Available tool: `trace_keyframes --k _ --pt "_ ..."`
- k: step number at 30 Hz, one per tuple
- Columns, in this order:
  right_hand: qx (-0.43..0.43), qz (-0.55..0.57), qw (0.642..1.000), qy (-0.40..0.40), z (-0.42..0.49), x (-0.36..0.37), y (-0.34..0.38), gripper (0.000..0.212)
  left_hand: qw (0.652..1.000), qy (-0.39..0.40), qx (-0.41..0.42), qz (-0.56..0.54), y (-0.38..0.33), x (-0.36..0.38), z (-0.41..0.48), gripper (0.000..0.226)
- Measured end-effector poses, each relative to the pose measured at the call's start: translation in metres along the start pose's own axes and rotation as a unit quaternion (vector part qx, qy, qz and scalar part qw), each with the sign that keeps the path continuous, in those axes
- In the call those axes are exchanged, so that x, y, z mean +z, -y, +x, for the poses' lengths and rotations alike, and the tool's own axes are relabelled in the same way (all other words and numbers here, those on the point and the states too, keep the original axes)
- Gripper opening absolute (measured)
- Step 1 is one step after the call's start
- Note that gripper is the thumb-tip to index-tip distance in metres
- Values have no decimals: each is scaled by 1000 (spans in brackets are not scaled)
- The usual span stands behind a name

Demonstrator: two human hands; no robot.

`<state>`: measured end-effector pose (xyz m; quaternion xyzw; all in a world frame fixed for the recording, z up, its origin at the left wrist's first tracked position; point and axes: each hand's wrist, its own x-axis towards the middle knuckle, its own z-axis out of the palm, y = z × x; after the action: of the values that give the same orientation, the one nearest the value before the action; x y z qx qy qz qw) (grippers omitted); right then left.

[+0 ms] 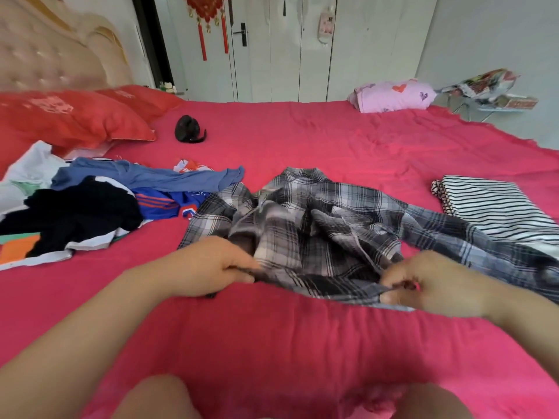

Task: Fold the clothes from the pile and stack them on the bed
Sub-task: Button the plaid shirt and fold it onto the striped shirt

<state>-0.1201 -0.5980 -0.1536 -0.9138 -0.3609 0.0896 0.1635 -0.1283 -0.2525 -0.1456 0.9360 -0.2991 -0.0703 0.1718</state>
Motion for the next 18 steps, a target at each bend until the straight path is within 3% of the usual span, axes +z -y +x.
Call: trace_keyframes --k 5,8,10,12,15,18 --pt "33 -100 977 186 -10 42 15 38 982 169 -24 80 -5 39 -24 27" --pt "54 -83 964 246 -12 64 22 26 950 278 -77 117 -7 70 -21 39" --pt "96 12 979 180 -8 65 17 17 971 199 -93 93 -4 76 -14 33" --pt "157 84 983 45 2 58 7 20 990 38 -117 74 1 71 -1 27" --pt "242 78 962 -100 26 59 -8 19 969 -150 -190 50 11 61 24 26" --pt "291 25 947 -133 56 72 -17 27 943 -208 -260 23 29 62 46 42"
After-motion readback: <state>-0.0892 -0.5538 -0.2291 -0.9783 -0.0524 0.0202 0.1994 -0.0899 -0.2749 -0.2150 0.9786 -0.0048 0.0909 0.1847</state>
